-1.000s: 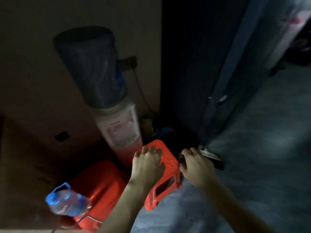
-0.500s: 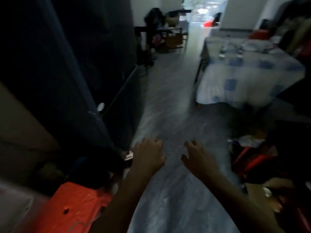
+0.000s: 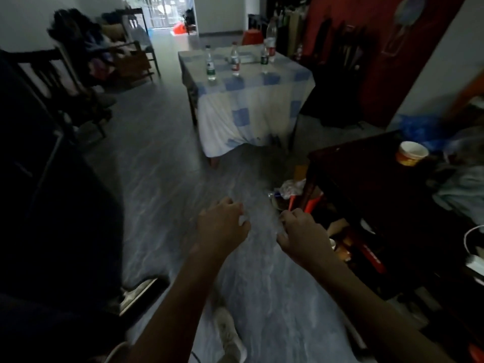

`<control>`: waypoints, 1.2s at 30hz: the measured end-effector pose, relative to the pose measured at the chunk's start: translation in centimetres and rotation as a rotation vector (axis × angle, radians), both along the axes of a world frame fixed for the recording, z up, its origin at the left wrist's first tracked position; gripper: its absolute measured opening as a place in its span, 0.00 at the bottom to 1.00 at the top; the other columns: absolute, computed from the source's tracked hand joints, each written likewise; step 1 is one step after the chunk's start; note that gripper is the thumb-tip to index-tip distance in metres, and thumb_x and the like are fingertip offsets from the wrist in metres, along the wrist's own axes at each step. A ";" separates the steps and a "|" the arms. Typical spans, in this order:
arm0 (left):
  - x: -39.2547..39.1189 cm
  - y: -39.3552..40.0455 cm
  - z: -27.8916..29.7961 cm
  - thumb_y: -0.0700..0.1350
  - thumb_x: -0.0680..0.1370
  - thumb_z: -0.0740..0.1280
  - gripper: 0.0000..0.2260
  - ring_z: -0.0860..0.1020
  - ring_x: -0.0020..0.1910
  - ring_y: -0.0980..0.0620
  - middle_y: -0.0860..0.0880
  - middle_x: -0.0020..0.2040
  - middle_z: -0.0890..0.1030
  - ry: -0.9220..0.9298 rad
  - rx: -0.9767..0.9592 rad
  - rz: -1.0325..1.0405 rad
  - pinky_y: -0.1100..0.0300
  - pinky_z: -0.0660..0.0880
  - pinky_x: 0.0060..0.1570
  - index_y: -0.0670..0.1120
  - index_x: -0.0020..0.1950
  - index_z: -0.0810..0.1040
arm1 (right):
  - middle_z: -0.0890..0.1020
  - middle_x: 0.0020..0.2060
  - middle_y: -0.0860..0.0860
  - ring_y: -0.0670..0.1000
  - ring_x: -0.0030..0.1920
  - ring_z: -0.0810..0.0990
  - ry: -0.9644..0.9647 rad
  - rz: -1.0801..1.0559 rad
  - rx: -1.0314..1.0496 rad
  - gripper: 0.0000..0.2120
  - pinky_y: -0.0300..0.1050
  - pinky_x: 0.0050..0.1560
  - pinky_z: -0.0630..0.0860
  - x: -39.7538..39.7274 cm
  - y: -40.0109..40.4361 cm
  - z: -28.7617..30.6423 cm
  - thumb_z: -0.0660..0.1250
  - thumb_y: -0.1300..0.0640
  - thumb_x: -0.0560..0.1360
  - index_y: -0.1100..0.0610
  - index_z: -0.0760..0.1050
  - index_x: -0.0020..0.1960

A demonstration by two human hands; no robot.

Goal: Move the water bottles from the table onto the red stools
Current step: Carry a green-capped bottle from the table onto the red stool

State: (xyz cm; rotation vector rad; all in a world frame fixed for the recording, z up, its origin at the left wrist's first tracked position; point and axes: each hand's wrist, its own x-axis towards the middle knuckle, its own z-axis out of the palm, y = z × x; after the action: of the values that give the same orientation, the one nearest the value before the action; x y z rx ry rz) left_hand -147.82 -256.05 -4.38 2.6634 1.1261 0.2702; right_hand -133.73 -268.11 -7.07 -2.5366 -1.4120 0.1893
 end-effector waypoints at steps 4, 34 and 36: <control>1.5 6.0 -0.7 0.57 0.75 0.66 0.14 0.77 0.57 0.48 0.52 0.57 0.79 0.014 0.000 0.012 0.55 0.72 0.51 0.52 0.56 0.79 | 0.75 0.59 0.52 0.52 0.57 0.76 -0.009 -0.025 -0.004 0.20 0.50 0.51 0.77 1.6 4.9 0.0 0.65 0.47 0.75 0.52 0.70 0.64; 18.9 44.7 0.5 0.59 0.74 0.65 0.14 0.78 0.54 0.50 0.53 0.53 0.80 0.022 0.092 -0.063 0.55 0.73 0.47 0.54 0.55 0.79 | 0.75 0.60 0.52 0.52 0.58 0.76 0.054 -0.039 0.038 0.20 0.53 0.54 0.79 19.8 43.5 3.8 0.66 0.47 0.76 0.52 0.70 0.65; 21.0 47.4 0.6 0.59 0.74 0.65 0.14 0.79 0.54 0.50 0.53 0.53 0.80 0.034 0.090 -0.074 0.55 0.73 0.47 0.54 0.55 0.79 | 0.76 0.60 0.52 0.53 0.57 0.76 0.056 -0.033 0.045 0.20 0.53 0.53 0.79 21.7 46.8 3.9 0.66 0.46 0.76 0.52 0.70 0.65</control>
State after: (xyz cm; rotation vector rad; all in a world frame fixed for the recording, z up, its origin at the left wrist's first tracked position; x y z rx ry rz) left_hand -126.80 -208.60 -3.77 2.7922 1.0455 0.2691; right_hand -111.99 -221.31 -3.21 -2.4963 -1.3374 0.2187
